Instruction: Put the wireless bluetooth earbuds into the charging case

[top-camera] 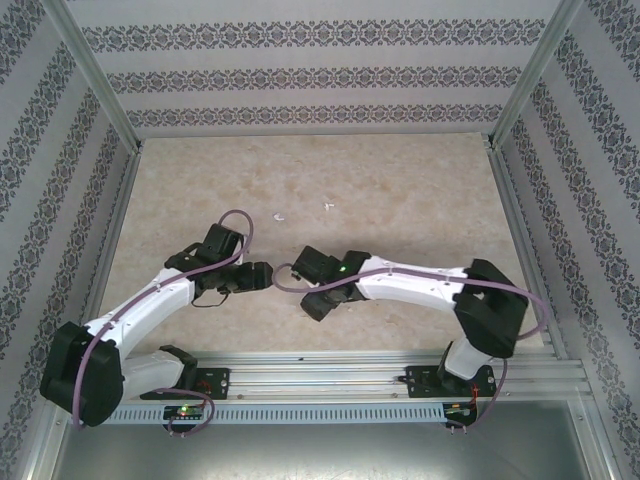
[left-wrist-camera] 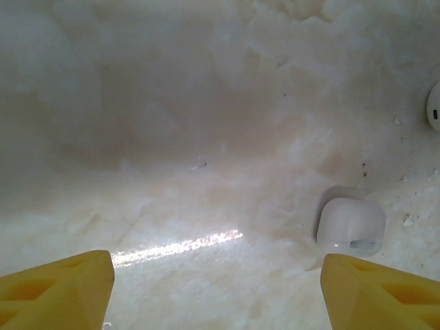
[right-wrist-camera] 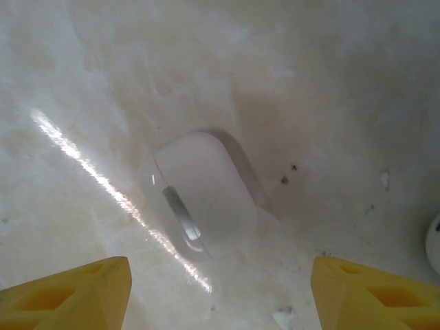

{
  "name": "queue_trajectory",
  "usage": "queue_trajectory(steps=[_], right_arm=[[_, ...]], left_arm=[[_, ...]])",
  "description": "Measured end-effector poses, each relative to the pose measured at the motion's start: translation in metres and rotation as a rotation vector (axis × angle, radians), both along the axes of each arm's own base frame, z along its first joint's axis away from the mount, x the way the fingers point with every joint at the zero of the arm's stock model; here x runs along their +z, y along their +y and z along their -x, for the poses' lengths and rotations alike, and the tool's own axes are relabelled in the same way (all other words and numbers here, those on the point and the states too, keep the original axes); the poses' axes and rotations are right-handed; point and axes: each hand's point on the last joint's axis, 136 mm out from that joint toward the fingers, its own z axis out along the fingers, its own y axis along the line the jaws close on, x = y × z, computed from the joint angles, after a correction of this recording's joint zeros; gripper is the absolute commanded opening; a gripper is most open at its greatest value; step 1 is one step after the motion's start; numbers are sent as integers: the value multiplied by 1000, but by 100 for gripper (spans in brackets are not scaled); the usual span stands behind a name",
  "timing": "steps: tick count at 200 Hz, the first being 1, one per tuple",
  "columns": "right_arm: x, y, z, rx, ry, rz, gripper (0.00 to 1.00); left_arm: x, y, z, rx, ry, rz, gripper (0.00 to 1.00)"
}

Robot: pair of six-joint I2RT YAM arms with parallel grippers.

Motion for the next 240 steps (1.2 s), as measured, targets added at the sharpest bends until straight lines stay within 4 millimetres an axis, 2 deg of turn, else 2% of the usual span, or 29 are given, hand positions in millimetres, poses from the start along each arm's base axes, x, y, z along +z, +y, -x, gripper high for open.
queue_trajectory(steps=[32, 68, 115, 150, 214, 240], right_arm=[[-18, 1, -1, 72, 14, 66, 74], [-30, 6, -4, 117, 28, 101, 75], [-45, 5, -17, 115, 73, 113, 72], [-47, 9, -15, 140, 110, 99, 68], [-48, 9, -12, 144, 124, 102, 69], [-48, 9, -10, 137, 128, 104, 63]], left_arm=[[-4, 0, 6, -3, 35, 36, 76], [-3, 4, 3, 7, 38, 60, 76], [-5, 6, 2, 4, 50, 70, 76], [-5, 8, 1, -1, 48, 73, 76], [-6, 14, -3, -7, 34, 63, 76], [-6, 14, -3, -25, 27, 60, 75]])
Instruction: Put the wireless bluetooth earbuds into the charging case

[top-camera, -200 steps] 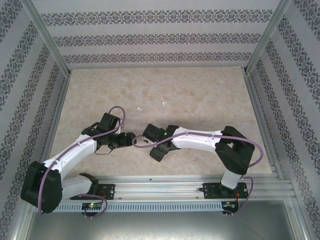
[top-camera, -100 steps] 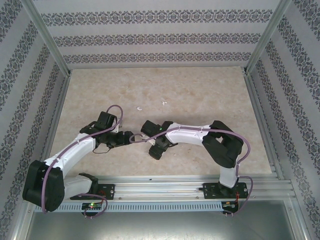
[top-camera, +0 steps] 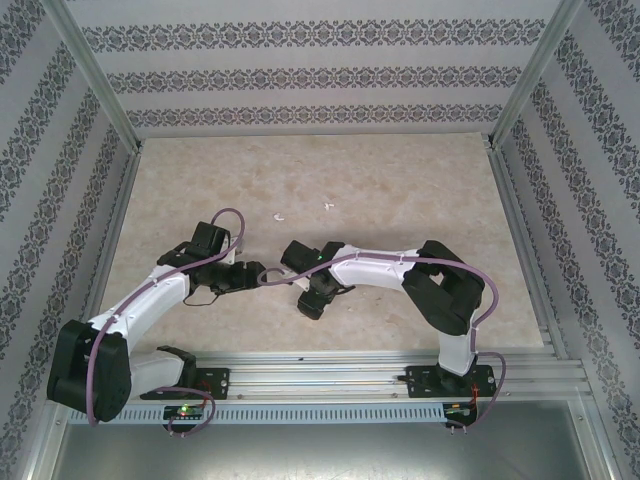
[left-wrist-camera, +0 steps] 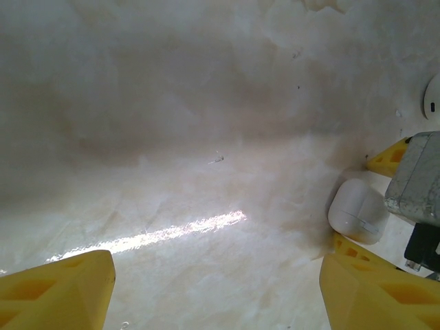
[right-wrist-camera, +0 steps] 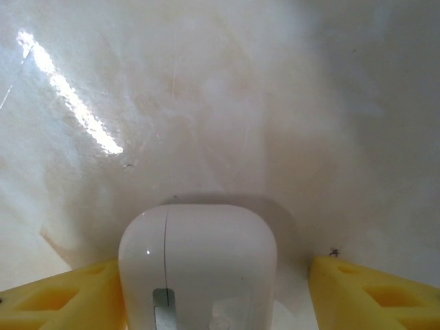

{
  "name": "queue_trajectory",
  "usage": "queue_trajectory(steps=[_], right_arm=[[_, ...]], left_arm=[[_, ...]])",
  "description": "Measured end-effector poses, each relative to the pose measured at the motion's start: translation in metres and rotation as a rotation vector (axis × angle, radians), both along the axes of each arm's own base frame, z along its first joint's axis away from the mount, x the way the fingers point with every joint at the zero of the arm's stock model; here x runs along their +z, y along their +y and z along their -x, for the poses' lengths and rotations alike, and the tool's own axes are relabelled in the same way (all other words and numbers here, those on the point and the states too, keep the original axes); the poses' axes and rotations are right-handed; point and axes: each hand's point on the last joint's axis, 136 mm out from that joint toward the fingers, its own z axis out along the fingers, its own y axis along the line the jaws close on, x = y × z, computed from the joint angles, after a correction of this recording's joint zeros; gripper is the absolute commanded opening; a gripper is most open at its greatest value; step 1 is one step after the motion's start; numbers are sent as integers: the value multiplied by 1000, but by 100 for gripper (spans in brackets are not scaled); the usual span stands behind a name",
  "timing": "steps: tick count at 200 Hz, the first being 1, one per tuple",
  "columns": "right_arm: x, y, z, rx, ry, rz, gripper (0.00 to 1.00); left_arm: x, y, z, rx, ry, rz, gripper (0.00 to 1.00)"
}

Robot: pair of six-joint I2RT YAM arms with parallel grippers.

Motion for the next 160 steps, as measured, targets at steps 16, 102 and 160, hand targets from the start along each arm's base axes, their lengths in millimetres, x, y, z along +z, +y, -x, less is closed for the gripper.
queue_trajectory(steps=[16, 102, 160], right_arm=[[0, 0, 2, -6, 3, 2, 56], [10, -9, 16, -28, 111, -21, 40], [57, -15, 15, -108, 251, -219, 37]], left_arm=[[3, 0, -2, -16, -18, -4, 75], [73, -6, -8, -292, -469, -37, 76], [120, -33, 26, -646, -919, 17, 77]])
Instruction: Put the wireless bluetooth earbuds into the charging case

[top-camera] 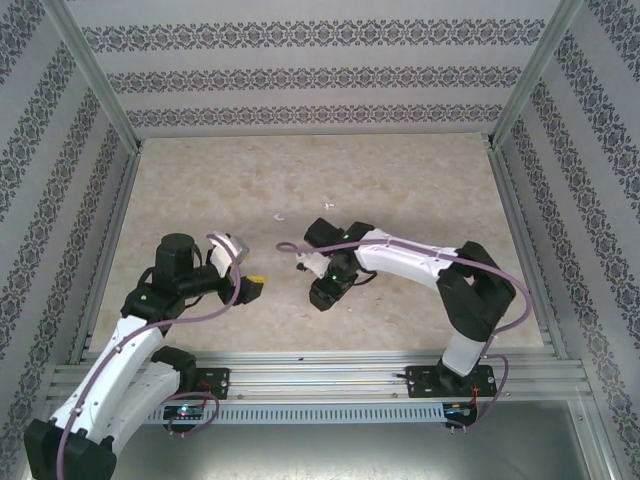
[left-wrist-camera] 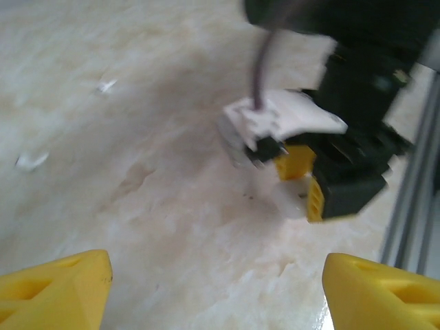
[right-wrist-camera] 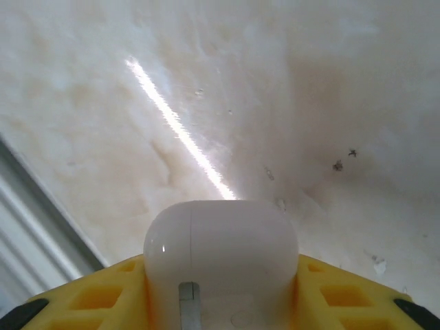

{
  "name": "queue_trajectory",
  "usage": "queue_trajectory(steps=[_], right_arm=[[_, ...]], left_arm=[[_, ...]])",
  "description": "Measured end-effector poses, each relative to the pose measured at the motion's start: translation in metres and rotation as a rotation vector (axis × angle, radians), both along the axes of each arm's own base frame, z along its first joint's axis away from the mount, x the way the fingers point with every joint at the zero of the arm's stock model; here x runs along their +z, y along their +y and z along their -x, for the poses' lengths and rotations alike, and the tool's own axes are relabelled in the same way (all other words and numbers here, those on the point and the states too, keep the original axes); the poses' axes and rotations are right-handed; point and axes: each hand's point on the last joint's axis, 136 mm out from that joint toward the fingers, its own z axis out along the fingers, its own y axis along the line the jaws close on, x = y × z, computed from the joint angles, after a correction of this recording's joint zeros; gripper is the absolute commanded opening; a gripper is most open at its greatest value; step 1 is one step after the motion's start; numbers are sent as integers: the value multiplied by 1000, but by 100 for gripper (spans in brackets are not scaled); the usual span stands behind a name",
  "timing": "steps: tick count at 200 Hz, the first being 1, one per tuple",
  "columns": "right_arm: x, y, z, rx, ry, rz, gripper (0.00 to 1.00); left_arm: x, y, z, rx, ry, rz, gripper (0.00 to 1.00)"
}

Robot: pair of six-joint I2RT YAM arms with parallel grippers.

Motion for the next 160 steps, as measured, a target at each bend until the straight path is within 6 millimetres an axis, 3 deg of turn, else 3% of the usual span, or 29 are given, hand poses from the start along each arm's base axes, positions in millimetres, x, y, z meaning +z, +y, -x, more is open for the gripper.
queue_trajectory(steps=[56, 110, 160], right_arm=[[69, 15, 9, -26, 153, -273, 38], [120, 29, 15, -9, 255, -456, 38], [150, 37, 18, 15, 298, -534, 40]], left_arm=[[31, -21, 14, -223, -286, 41, 75], [30, -50, 26, -426, -366, 1, 75], [30, -76, 35, -550, -441, -46, 76]])
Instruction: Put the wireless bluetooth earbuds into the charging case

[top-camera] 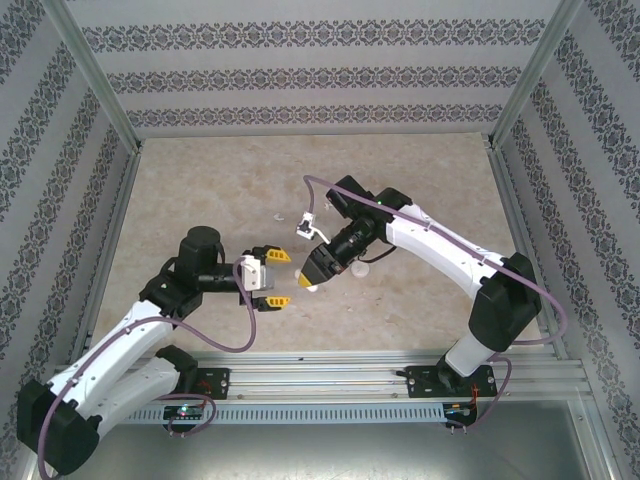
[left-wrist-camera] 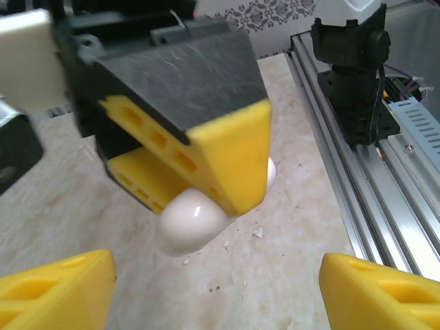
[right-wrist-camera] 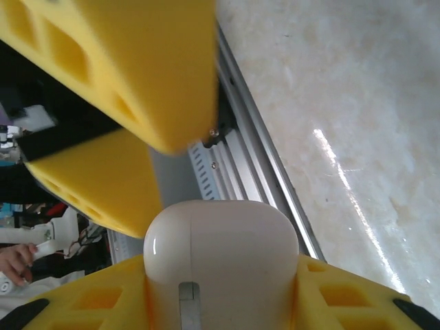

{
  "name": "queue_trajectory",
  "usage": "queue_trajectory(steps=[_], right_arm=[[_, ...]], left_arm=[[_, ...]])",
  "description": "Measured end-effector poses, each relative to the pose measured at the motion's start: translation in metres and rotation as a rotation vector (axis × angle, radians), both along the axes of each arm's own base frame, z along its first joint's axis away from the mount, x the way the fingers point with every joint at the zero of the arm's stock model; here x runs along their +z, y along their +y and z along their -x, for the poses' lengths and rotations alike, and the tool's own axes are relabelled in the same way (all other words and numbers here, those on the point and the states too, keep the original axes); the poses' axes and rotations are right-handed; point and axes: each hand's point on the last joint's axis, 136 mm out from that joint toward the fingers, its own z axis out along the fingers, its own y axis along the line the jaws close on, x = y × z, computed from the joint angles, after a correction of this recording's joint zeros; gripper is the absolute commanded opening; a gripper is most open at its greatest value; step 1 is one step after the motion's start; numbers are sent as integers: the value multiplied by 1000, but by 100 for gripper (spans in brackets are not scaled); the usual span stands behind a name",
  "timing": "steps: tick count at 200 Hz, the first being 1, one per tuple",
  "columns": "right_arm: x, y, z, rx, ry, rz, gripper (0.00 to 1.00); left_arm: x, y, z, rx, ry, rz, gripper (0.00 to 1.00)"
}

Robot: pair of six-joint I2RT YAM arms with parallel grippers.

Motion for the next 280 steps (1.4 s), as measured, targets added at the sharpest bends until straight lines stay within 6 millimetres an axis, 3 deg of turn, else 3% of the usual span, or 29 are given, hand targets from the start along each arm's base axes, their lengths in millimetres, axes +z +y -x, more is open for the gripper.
queue_trajectory(steps=[65, 177, 228, 280], right_arm=[[-5, 4, 0, 8, 60, 13, 41], [-5, 13, -15, 2, 61, 8, 41], [0, 11, -25, -15, 63, -3, 41], [-7, 8, -28, -14, 94, 17, 42]], left_arm=[[-7, -20, -10, -36, -38, -12, 76], [-2, -36, -26, -41, -83, 33, 63], [-6, -37, -31, -24, -94, 20, 56], [-14, -39, -37, -19, -92, 1, 41]])
